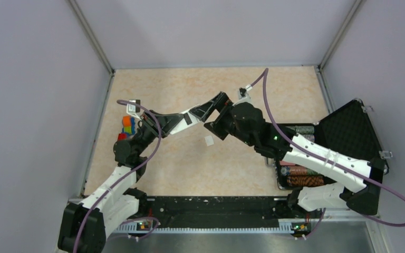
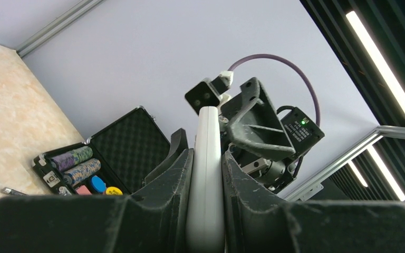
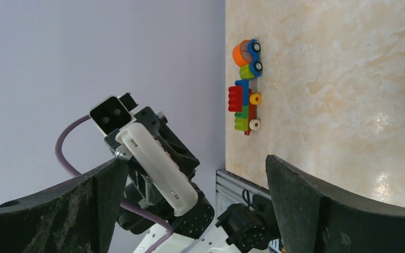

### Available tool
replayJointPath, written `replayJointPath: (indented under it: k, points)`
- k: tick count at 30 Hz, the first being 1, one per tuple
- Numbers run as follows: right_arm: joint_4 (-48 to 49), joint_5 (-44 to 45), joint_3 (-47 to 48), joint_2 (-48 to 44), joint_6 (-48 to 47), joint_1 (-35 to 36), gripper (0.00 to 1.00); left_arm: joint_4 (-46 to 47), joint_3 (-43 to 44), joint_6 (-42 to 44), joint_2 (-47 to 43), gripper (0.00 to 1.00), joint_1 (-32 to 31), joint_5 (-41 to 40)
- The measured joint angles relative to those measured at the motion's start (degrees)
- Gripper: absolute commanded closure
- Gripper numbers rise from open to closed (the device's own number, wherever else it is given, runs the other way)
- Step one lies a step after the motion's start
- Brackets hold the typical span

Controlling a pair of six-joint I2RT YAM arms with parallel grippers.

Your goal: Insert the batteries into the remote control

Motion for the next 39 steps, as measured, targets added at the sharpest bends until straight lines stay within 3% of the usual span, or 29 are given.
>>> replayJointPath:
  k: [18,33,39]
  points:
    - [8.7,-1.0,-5.0,-1.1,8.3,-1.7,0.02,0.3,0.0,1.2,0.0,1.0,0.0,0.2]
    - [10.6,-3.5,-6.6,-1.3,10.4,-3.4,0.22,0.4,0.0,1.3,0.0,1.0,0.0,0.1]
    - [11.4,-4.4,-6.9,-1.3,10.6,-3.5,0.37,0.4,0.0,0.9,0.0,1.0,0.0,-0.1]
